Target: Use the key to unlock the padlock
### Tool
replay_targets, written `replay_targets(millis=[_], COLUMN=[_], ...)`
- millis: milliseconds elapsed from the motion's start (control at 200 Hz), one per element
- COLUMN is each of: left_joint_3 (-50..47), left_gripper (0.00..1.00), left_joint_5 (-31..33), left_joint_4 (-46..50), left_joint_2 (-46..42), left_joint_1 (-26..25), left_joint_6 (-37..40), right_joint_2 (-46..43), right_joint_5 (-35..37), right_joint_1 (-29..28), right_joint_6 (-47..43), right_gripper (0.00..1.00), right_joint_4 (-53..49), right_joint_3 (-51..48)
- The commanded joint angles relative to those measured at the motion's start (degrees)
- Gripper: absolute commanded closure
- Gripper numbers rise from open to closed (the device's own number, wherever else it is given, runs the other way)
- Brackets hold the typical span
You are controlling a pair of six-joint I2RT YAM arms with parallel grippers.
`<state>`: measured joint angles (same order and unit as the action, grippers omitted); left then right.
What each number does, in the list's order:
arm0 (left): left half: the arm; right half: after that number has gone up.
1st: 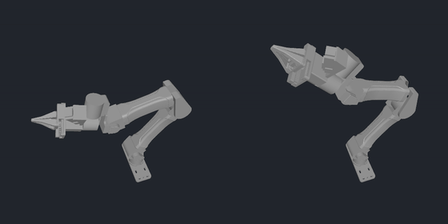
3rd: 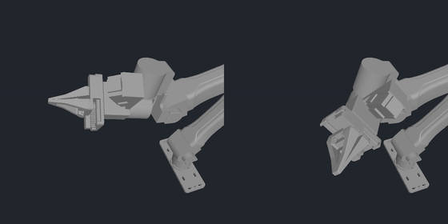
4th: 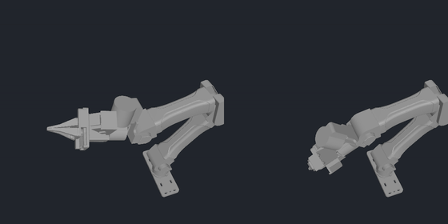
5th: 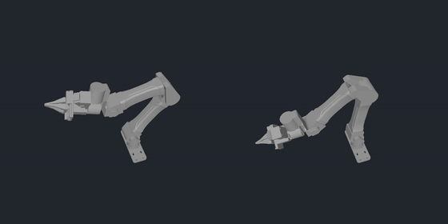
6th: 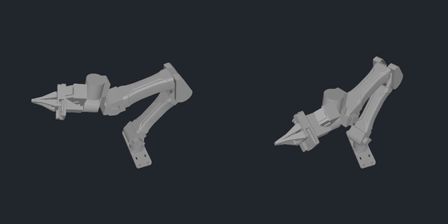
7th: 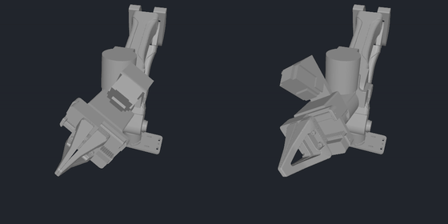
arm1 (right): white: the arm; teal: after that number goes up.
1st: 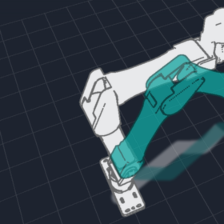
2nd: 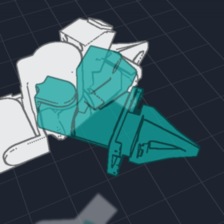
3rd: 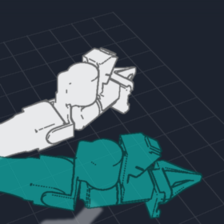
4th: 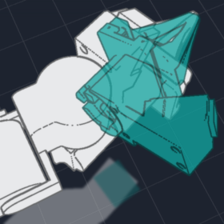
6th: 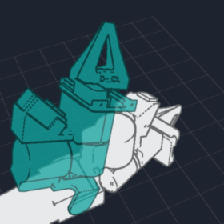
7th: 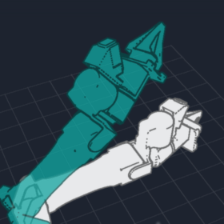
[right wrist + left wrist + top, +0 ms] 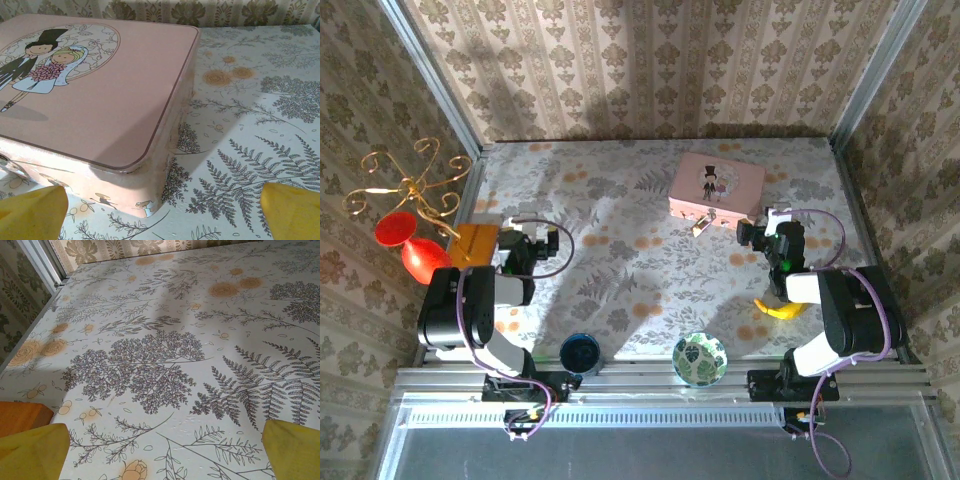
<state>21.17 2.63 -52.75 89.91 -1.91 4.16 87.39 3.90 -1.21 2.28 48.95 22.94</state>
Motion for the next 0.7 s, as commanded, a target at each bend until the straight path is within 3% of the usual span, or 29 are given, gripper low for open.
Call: replay_targets(millis=[0,695], left_joint_3=[0.8,1.0], left_gripper=[0.00,0.00], left_joint_5=[-0.8,-1.1], left_joint_4=[-1.2,-0.9], left_joint_2=[-0.7,-0.7], left_joint_1=[-0.2,-0.1], left_joint_6=[1.0,0.9], right_joint_2=[0.1,0.2], right_joint_5=[1.2,1.2], right_joint_1=[0.2,0.2], right_joint_6=[-0.2,-0.1], right_gripper=[0.00,0.00], right_joint_4=[-0.3,-0.4], right_joint_3=[0.5,0.5])
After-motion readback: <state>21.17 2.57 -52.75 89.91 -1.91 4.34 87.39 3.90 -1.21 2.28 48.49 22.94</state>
